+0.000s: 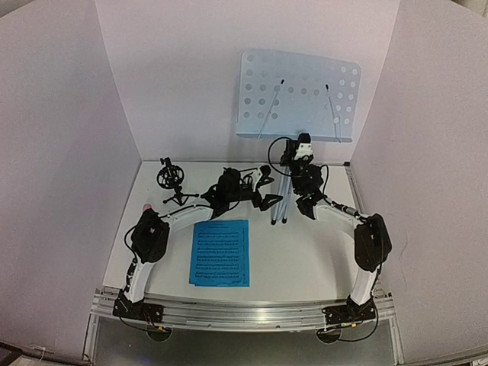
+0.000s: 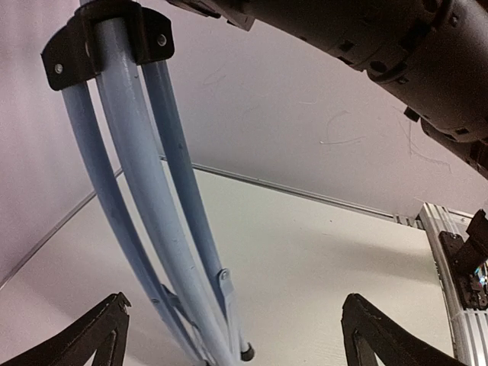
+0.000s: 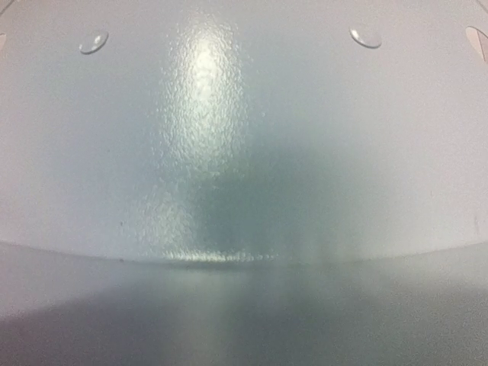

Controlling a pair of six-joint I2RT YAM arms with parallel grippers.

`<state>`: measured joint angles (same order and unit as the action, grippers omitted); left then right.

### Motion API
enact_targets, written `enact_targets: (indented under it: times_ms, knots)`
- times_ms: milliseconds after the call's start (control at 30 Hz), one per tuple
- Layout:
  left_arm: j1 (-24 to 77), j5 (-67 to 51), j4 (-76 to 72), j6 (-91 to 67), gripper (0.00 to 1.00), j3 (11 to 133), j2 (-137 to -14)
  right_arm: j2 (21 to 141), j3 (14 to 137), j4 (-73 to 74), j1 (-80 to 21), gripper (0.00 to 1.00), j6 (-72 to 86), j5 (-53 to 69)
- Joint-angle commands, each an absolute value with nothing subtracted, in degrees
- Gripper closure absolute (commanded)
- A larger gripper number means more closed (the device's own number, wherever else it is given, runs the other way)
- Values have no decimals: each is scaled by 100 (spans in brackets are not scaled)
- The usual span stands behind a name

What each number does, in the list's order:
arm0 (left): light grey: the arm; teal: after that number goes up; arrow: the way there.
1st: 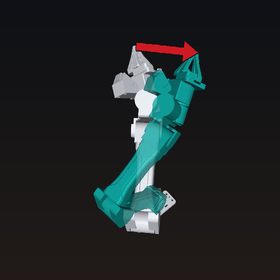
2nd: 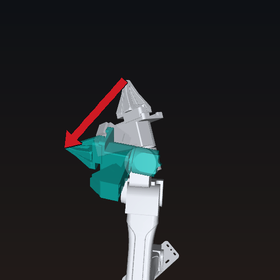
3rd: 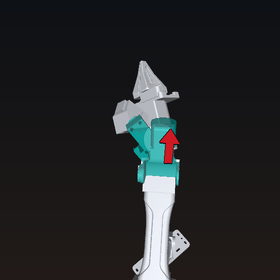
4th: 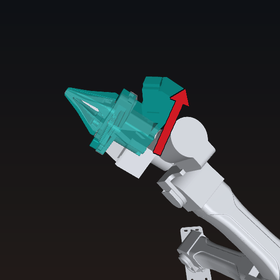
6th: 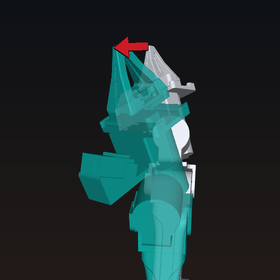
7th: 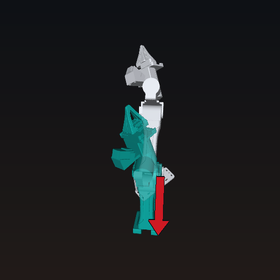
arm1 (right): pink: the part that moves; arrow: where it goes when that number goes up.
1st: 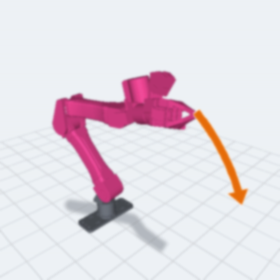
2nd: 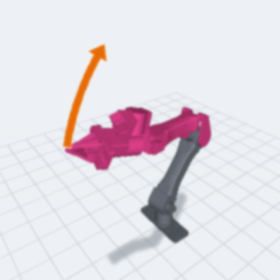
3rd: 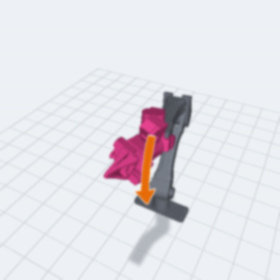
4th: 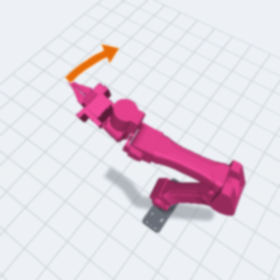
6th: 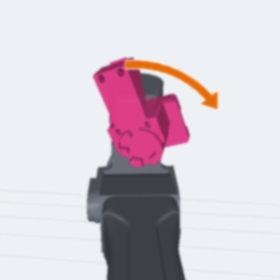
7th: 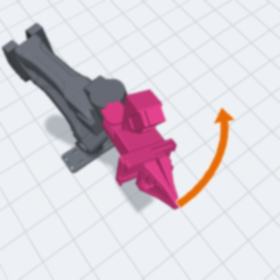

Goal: Set up the instrument practice props

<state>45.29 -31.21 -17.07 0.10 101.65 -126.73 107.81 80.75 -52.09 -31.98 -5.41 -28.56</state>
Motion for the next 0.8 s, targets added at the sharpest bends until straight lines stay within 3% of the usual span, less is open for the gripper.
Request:
enact_targets:
  times_ms: [0,233,433,567,767]
  knots:
    - [4525,-2575,-1999,172,6,10959,-13127,10630,8758,-7625,-3198,100,-957,-2453]
    - [4528,-1729,-2155,614,28,11815,-13844,10710,8648,-7862,-3196,100,-1200,-2359]
    - [4527,-1621,-2323,736,57,12074,-14084,10768,8536,-7973,-3197,100,-1168,-2308]
    - [4545,-1687,-2388,843,59,12064,-14107,10761,8418,-8033,-3198,100,-1066,-2400]
    - [4606,-1391,-2279,801,72,12453,-14305,10723,8259,-8089,-3199,100,-961,-2408]
